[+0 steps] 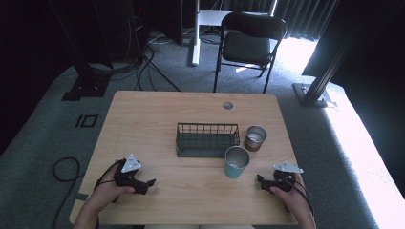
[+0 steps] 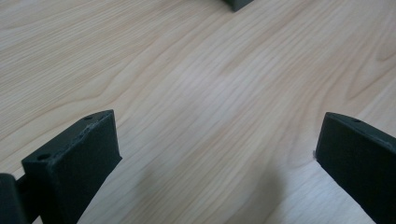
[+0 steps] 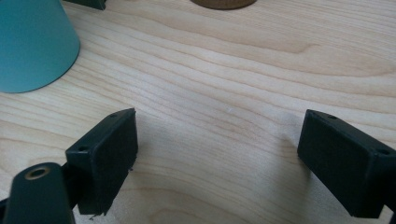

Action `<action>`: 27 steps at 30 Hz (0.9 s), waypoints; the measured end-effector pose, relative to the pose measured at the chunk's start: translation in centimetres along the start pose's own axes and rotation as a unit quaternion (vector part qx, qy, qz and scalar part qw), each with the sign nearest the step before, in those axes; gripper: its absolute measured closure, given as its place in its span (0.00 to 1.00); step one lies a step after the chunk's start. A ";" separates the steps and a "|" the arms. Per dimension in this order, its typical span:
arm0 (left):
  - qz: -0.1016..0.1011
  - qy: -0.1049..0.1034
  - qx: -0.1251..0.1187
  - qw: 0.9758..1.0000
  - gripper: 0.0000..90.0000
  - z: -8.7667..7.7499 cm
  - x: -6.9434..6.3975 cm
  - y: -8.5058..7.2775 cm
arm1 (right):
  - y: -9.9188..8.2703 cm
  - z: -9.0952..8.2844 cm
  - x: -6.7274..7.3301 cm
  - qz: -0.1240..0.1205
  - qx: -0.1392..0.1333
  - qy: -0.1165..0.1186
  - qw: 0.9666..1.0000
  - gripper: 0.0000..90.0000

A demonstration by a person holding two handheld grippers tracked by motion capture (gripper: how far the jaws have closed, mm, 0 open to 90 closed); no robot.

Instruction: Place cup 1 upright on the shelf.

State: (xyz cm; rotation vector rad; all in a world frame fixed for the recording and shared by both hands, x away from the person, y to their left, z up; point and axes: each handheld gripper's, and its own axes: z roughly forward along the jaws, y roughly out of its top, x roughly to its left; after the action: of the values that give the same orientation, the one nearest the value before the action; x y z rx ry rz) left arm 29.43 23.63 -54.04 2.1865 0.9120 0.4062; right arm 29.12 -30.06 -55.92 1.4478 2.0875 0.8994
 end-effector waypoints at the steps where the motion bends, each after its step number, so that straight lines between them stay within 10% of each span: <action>1: 0.004 -0.006 -0.001 1.000 0.00 0.3 -0.4 0.3 | 0.0 0.0 0.0 0.000 0.000 0.000 1.000 0.13; 27: 0.056 -0.058 -0.025 0.996 0.00 3.4 -4.2 5.1 | 0.0 0.0 0.0 0.000 0.000 0.000 1.000 0.13</action>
State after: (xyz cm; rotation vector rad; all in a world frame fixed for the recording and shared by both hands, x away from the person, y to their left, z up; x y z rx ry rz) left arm 30.75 16.42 -52.69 2.1979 0.7106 0.3469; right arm 29.12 -30.06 -55.91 1.4479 2.0877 0.8996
